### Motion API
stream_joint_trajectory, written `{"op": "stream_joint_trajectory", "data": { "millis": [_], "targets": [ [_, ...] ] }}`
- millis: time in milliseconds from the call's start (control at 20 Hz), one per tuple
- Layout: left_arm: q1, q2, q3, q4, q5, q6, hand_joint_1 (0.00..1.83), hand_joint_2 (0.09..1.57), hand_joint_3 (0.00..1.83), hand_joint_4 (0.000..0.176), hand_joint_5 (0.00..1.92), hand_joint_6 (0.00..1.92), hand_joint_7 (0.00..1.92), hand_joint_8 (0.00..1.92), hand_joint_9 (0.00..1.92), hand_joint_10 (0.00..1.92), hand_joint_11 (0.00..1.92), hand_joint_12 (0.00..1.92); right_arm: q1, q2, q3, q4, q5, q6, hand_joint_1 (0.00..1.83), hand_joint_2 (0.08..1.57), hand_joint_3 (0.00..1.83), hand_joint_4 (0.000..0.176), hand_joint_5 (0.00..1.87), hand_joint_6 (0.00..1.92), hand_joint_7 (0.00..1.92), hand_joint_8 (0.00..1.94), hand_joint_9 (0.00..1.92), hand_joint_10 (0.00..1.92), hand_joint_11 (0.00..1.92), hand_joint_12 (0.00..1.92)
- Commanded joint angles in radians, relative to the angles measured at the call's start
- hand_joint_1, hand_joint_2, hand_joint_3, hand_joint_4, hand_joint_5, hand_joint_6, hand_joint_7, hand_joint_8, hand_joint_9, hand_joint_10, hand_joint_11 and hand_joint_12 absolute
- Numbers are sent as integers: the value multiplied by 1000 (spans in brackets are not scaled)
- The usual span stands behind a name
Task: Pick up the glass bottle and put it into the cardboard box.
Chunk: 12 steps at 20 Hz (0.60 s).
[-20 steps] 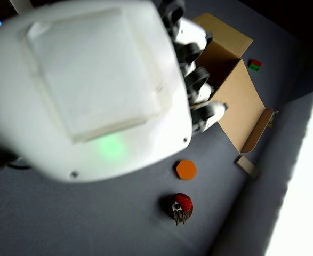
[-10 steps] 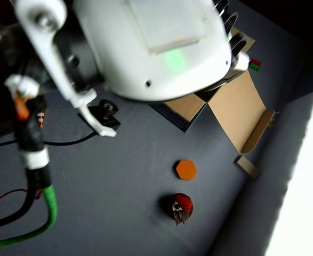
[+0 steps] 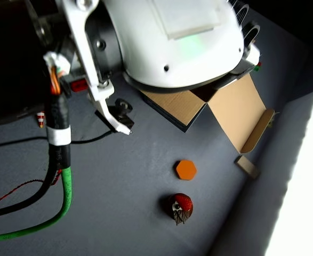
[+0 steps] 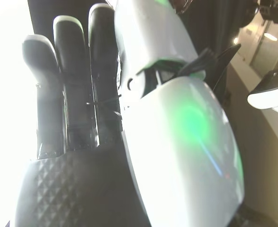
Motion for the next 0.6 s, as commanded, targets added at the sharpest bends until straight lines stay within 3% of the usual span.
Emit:
{"op": "stream_joint_trajectory", "data": {
  "millis": [0, 550],
  "targets": [
    [0, -4, 1, 78, -63, -7, 61, 1255, 3, 16, 157, 1, 173, 0, 160, 0, 0, 507, 10, 0, 2, 77, 74, -19, 1359, 1163, 1, 0, 743, 1287, 998, 1022, 799, 1372, 585, 1689],
    [12, -4, -7, 78, -63, -7, 54, 1261, 4, 13, 162, 4, 176, 1, 163, 3, 0, 509, -19, -137, 69, 87, 76, -217, 1361, 1157, 0, 0, 753, 1289, 1008, 992, 816, 1346, 583, 1681]
  ]
}}
